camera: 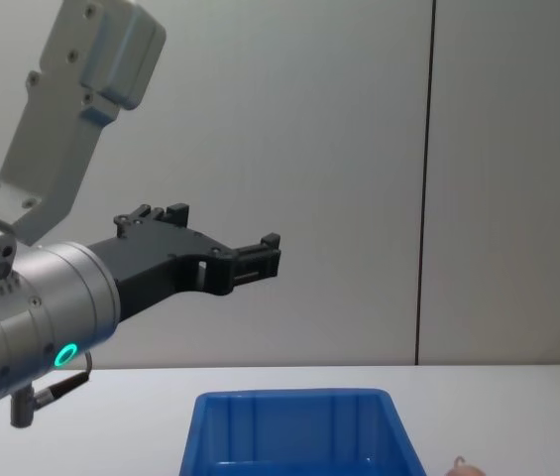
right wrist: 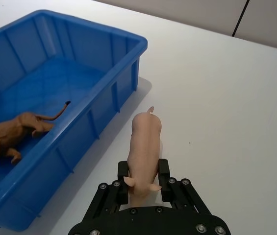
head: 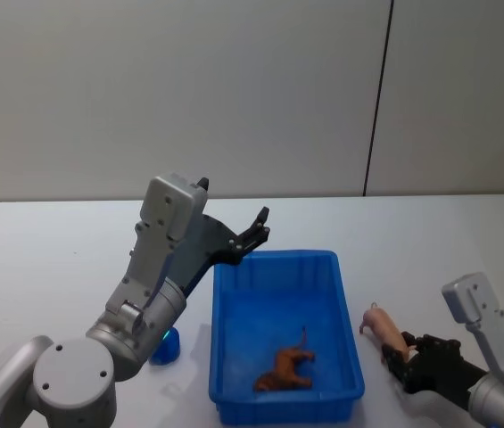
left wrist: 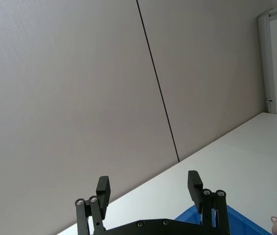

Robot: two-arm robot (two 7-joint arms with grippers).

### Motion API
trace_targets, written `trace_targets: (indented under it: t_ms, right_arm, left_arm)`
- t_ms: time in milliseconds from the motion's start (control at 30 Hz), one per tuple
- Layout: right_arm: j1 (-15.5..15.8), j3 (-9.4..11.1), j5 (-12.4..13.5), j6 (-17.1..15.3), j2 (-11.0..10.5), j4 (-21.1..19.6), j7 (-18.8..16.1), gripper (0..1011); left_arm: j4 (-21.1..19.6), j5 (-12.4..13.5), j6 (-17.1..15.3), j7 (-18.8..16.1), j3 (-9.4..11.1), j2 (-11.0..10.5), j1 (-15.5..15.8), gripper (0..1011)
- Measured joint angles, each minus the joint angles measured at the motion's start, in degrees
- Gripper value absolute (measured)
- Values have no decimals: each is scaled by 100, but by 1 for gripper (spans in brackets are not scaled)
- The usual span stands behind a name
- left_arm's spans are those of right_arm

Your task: Pick up the two dolls from the table and place them into the box.

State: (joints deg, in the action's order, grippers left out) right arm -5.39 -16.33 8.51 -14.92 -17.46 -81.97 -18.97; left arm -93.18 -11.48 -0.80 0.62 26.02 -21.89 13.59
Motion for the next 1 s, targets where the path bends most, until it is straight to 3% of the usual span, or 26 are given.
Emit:
trace_targets:
  t_ms: [567, 1000]
  right_arm:
    - [-19, 0, -18, 512, 7, -422, -3, 340]
    - [-254, -117, -190, 879, 144, -876, -542, 340]
  left_arm:
    - [0, 0, 0, 0, 0, 0, 0, 1001]
    - [0, 0, 0, 0, 0, 0, 0, 1001]
